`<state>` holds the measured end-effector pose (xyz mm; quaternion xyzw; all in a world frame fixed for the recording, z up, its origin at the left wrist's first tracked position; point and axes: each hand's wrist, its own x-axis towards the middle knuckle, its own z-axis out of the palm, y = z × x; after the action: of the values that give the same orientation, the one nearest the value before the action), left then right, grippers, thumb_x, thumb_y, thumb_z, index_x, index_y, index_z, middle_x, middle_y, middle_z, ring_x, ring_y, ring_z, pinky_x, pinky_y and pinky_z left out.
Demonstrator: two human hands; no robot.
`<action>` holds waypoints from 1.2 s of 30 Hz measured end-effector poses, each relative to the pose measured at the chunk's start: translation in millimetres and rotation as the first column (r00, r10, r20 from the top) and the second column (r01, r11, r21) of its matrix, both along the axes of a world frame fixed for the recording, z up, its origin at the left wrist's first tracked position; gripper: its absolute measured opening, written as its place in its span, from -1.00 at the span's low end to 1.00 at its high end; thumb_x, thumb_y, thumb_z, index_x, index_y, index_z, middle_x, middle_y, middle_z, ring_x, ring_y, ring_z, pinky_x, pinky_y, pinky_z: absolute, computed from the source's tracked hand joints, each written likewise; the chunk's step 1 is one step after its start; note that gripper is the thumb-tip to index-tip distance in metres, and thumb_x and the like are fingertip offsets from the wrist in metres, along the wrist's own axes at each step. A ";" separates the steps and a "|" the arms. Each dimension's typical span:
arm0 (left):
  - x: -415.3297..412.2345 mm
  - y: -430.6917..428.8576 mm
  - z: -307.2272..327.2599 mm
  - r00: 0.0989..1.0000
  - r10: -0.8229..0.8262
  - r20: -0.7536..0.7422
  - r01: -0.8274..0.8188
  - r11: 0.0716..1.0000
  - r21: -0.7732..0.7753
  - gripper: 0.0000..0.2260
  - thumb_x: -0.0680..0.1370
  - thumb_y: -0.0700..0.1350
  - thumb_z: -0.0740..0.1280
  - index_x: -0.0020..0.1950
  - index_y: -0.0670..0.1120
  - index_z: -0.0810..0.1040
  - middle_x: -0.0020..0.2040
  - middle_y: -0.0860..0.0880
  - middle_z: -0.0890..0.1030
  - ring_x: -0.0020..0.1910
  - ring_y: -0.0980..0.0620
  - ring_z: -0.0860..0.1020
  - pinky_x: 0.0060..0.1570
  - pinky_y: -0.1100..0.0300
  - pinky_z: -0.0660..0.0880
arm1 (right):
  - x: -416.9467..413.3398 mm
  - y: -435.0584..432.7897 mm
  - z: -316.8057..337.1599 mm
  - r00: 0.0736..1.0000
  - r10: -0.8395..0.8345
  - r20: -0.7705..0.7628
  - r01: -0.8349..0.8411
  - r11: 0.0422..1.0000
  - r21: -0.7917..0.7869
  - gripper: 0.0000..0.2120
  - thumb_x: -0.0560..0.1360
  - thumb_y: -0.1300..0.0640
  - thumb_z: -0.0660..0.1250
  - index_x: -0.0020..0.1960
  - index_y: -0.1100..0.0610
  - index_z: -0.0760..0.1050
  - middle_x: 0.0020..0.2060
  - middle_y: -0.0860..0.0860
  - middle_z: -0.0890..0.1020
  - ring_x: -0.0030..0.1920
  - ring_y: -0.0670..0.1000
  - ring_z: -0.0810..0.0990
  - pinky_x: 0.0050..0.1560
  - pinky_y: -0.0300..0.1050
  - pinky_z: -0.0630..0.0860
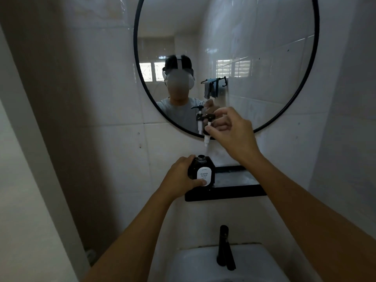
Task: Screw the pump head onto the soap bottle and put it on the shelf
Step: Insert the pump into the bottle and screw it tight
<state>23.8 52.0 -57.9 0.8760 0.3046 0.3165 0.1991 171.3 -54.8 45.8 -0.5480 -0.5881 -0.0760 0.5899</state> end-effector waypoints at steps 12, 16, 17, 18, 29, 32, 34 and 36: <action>0.2 3.0 0.7 1.000 0.001 -0.024 -0.001 1.000 0.015 -0.16 0.32 0.10 0.57 0.50 -0.06 0.30 0.24 -0.09 0.51 0.17 -0.01 0.50 0.11 0.18 0.45 | 3.7 16.7 -23.4 0.996 0.071 0.048 -0.070 0.997 -0.015 -0.67 0.43 0.15 0.52 0.14 0.15 0.52 -0.17 0.05 0.69 -0.18 -0.05 0.70 -0.08 -0.23 0.64; -0.1 2.5 0.7 1.000 0.002 -0.027 -0.002 1.000 0.015 -0.16 0.32 0.10 0.56 0.50 -0.06 0.28 0.24 -0.08 0.50 0.17 -0.02 0.51 0.10 0.20 0.44 | 4.0 20.2 -26.1 0.996 0.092 0.020 -0.091 0.995 -0.046 -0.69 0.43 0.16 0.52 0.11 0.12 0.52 -0.23 -0.05 0.68 -0.21 -0.08 0.69 -0.12 -0.31 0.63; -0.1 2.6 0.6 1.000 0.002 -0.027 -0.002 1.000 0.016 -0.17 0.32 0.10 0.56 0.50 -0.06 0.28 0.24 -0.09 0.50 0.17 -0.03 0.51 0.09 0.20 0.44 | 4.3 21.3 -27.1 0.995 0.096 0.014 -0.095 0.994 -0.054 -0.69 0.43 0.16 0.52 0.11 0.11 0.52 -0.24 -0.06 0.67 -0.21 -0.07 0.69 -0.13 -0.34 0.62; -0.2 2.7 0.7 1.000 0.003 -0.029 -0.003 1.000 0.018 -0.17 0.32 0.10 0.56 0.50 -0.06 0.28 0.25 -0.09 0.50 0.17 -0.03 0.51 0.09 0.20 0.44 | 4.7 22.6 -28.3 0.995 0.098 0.011 -0.097 0.993 -0.063 -0.69 0.43 0.16 0.53 0.11 0.12 0.52 -0.25 -0.08 0.67 -0.22 -0.07 0.68 -0.15 -0.36 0.61; -0.3 1.5 2.1 1.000 0.004 -0.030 -0.004 1.000 0.028 -0.20 0.33 0.10 0.56 0.48 -0.06 0.31 0.23 -0.09 0.51 0.16 -0.04 0.51 0.13 0.09 0.51 | 10.7 31.3 -43.8 0.996 0.077 0.051 -0.068 0.984 -0.164 -0.66 0.41 0.09 0.53 0.13 0.09 0.54 -0.25 -0.11 0.67 -0.26 -0.16 0.67 -0.19 -0.34 0.61; -0.4 1.2 2.2 1.000 0.002 -0.024 -0.001 0.999 0.034 -0.21 0.32 0.10 0.56 0.46 -0.05 0.32 0.22 -0.09 0.51 0.15 -0.04 0.52 0.11 0.10 0.52 | 10.9 32.6 -47.7 0.996 0.056 0.066 -0.043 0.982 -0.186 -0.65 0.41 0.07 0.53 0.14 0.10 0.54 -0.21 -0.04 0.70 -0.26 -0.16 0.67 -0.18 -0.32 0.61; -0.4 0.5 2.4 1.000 -0.002 -0.019 0.003 1.000 0.031 -0.22 0.32 0.10 0.56 0.46 -0.05 0.33 0.21 -0.09 0.51 0.14 -0.04 0.52 0.10 0.08 0.53 | 10.6 33.1 -50.0 0.997 0.054 0.064 -0.040 0.980 -0.196 -0.66 0.41 0.07 0.53 0.13 0.10 0.53 -0.21 -0.03 0.69 -0.29 -0.19 0.65 -0.20 -0.36 0.59; -0.3 0.6 2.5 1.000 -0.004 -0.020 0.005 0.999 0.037 -0.25 0.32 0.09 0.56 0.43 -0.05 0.35 0.19 -0.09 0.52 0.12 -0.04 0.53 0.09 0.06 0.54 | 9.9 33.1 -52.9 0.997 0.065 0.052 -0.053 0.977 -0.206 -0.67 0.41 0.07 0.53 0.12 0.10 0.53 -0.22 -0.06 0.68 -0.30 -0.22 0.63 -0.21 -0.38 0.57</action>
<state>23.5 52.6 -55.5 0.8833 0.2989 0.3127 0.1806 181.2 -21.7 -7.1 -0.5855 -0.6258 -0.0133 0.5152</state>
